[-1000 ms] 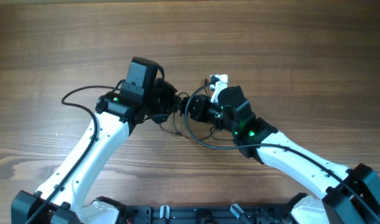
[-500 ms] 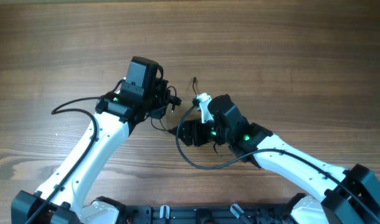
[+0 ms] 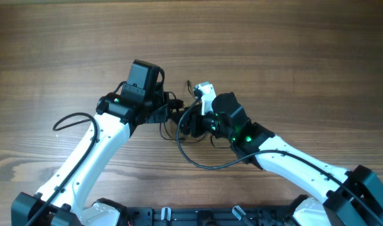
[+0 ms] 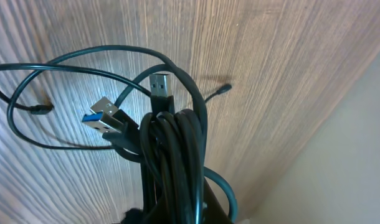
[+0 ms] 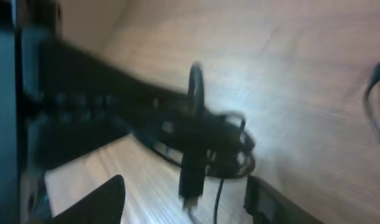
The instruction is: Untangle cables
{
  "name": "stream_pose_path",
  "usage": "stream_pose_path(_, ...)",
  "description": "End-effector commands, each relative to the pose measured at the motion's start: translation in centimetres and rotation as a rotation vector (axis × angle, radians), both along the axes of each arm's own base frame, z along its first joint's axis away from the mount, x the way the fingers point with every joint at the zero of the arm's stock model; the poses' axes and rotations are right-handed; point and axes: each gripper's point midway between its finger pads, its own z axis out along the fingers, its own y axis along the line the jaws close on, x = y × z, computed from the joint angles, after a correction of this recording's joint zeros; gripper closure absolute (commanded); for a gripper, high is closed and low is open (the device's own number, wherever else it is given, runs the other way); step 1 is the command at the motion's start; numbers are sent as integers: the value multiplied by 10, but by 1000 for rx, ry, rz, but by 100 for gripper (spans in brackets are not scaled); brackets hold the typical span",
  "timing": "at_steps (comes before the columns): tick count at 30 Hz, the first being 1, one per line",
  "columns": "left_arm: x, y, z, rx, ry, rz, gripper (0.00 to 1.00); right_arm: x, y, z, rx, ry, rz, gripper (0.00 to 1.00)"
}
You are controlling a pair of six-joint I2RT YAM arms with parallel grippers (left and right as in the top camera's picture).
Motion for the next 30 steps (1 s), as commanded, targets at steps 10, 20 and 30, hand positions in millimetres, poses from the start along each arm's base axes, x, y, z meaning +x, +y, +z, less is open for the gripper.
stream_pose_path(10,-3,-13,5,-46,10,-7,96,13,5,-17,89,149,-68,95)
stream_pose_path(20,44,25,25,-34,-154,129,96,-50,-31,-62,-113,387,143,96)
stream_pose_path(30,39,-35,74,82,-716,-886,96,8,-93,-49,-11,445,-117,0)
